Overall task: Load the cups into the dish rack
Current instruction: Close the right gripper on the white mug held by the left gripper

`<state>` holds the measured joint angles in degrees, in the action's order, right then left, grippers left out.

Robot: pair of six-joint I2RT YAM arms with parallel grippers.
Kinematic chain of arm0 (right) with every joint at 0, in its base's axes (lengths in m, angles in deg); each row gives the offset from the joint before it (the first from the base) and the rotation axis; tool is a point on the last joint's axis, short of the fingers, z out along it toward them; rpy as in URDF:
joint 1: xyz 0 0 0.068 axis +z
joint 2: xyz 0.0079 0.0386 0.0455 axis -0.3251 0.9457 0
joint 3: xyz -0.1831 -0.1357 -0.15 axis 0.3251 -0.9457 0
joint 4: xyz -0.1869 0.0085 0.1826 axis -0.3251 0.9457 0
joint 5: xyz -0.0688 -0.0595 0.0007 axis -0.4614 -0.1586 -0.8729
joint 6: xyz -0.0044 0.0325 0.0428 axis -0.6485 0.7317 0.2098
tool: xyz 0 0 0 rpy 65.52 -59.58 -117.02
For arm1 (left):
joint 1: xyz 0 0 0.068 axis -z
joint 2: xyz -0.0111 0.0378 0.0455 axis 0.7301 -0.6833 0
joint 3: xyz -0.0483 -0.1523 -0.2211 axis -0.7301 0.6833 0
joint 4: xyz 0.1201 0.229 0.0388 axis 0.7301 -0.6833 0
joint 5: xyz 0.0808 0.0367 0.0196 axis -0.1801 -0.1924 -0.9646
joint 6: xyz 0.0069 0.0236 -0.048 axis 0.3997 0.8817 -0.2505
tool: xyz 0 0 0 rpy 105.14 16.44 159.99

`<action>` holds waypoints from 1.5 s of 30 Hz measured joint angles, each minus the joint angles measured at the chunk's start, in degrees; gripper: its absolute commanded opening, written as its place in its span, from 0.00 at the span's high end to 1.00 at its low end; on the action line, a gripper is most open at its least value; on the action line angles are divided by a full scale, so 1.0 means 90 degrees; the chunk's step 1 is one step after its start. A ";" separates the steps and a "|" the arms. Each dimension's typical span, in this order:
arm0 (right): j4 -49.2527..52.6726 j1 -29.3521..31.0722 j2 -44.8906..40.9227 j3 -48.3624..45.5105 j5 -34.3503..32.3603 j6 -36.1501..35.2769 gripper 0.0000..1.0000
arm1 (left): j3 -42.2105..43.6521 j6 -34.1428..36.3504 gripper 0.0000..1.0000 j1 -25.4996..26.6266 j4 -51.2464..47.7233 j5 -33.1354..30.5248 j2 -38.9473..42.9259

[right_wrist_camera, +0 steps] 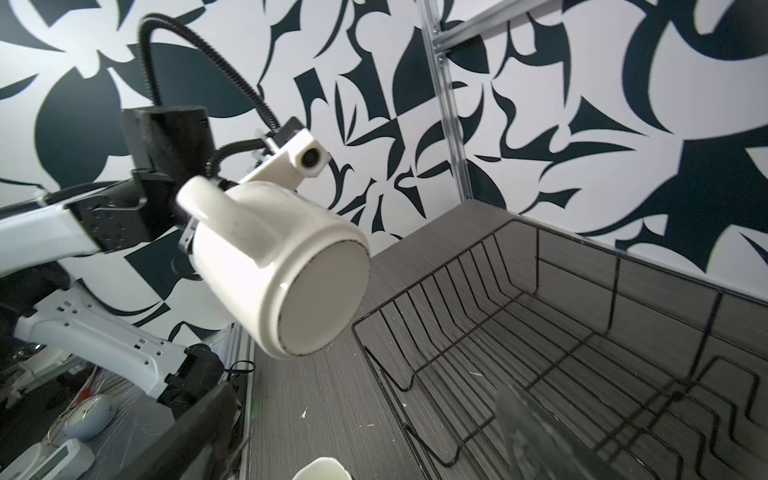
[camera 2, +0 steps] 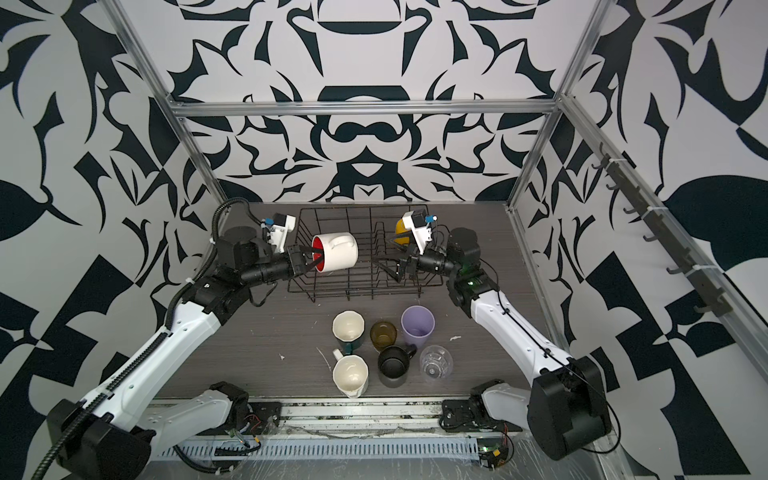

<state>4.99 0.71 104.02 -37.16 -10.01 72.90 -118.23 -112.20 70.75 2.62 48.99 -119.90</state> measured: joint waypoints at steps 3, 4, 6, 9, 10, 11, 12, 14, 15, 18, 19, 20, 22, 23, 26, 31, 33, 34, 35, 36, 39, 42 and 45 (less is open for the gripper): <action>-0.0228 0.0134 -0.0075 -0.0046 0.0221 -0.0126 0.00 | 0.0012 -0.0126 1.00 -0.0002 0.0192 0.0221 -0.0112; -0.0287 0.0182 -0.0104 -0.0046 0.0284 -0.0187 0.00 | 0.0019 -0.0168 1.00 -0.0002 0.0250 0.0296 -0.0141; -0.0352 0.0274 -0.0170 -0.0046 0.0401 -0.0325 0.00 | 0.0061 -0.0245 1.00 -0.0002 0.0362 0.0415 -0.0158; -0.0396 0.0442 -0.0221 -0.0044 0.0495 -0.0602 0.00 | 0.0100 -0.0364 1.00 0.0000 0.0505 0.0617 -0.0204; -0.0391 0.0500 -0.0219 -0.0041 0.0498 -0.0714 0.00 | 0.0102 -0.0401 1.00 0.0000 0.0549 0.0685 -0.0231; -0.0386 0.0544 -0.0204 -0.0039 0.0498 -0.0809 0.00 | 0.0102 -0.0442 1.00 0.0000 0.0585 0.0750 -0.0260; -0.0384 0.0573 -0.0197 -0.0039 0.0493 -0.0877 0.00 | 0.0107 -0.0464 1.00 -0.0002 0.0610 0.0797 -0.0284; -0.0386 0.0619 -0.0158 -0.0022 0.0488 -0.1005 0.00 | 0.0109 -0.0512 1.00 -0.0002 0.0673 0.0913 -0.0330; -0.0386 0.0631 -0.0124 0.0002 0.0486 -0.1054 0.00 | 0.0109 -0.0532 1.00 -0.0002 0.0699 0.0964 -0.0345; -0.0386 0.0646 0.0022 0.0151 0.0461 -0.1188 0.00 | 0.0109 -0.0624 1.00 -0.0002 0.0777 0.1120 -0.0357; -0.0389 0.0646 0.0075 0.0197 0.0444 -0.1214 0.00 | 0.0109 -0.0641 1.00 -0.0002 0.0814 0.1173 -0.0364; -0.0389 0.0648 0.0136 0.0255 0.0415 -0.1241 0.00 | 0.0112 -0.0663 1.00 0.0000 0.0857 0.1222 -0.0376; -0.0398 0.0653 0.0233 0.0333 0.0357 -0.1290 0.00 | 0.0129 -0.0714 1.00 -0.0002 0.0935 0.1321 -0.0406; -0.0403 0.0656 0.0279 0.0362 0.0330 -0.1309 0.00 | 0.0136 -0.0736 1.00 0.0000 0.0967 0.1358 -0.0425; -0.0430 0.0658 0.0398 0.0423 0.0289 -0.1345 0.00 | 0.0182 -0.0806 1.00 -0.0002 0.1032 0.1457 -0.0459; -0.0449 0.0716 0.0631 0.0619 0.0328 -0.1355 0.00 | 0.0189 -0.0869 1.00 -0.0002 0.1083 0.1562 -0.0469; -0.0481 0.0763 0.0731 0.0697 0.0347 -0.1358 0.00 | 0.0192 -0.0911 1.00 -0.0022 0.1124 0.1603 -0.0469; -0.0493 0.0792 0.0777 0.0733 0.0364 -0.1355 0.01 | 0.0192 -0.0940 1.00 -0.0027 0.1154 0.1613 -0.0471; -0.0505 0.0821 0.0831 0.0767 0.0391 -0.1355 0.00 | 0.0192 -0.0969 1.00 -0.0032 0.1190 0.1625 -0.0471; -0.0520 0.0845 0.0869 0.0794 0.0408 -0.1355 0.01 | 0.0192 -0.0993 1.00 -0.0032 0.1224 0.1642 -0.0478; -0.0568 0.0950 0.0981 0.0848 0.0432 -0.1355 0.00 | 0.0192 -0.1052 1.00 -0.0029 0.1336 0.1729 -0.0522; -0.0600 0.1035 0.1120 0.0933 0.0447 -0.1353 0.01 | 0.0192 -0.1120 1.00 -0.0024 0.1421 0.1804 -0.0578; -0.0629 0.1083 0.1222 0.1003 0.0476 -0.1350 0.01 | 0.0192 -0.1156 1.00 -0.0022 0.1457 0.1865 -0.0602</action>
<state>-0.67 10.46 115.02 -28.14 -5.72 60.74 -116.51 -122.60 70.56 15.74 65.78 -125.32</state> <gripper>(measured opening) 0.995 0.113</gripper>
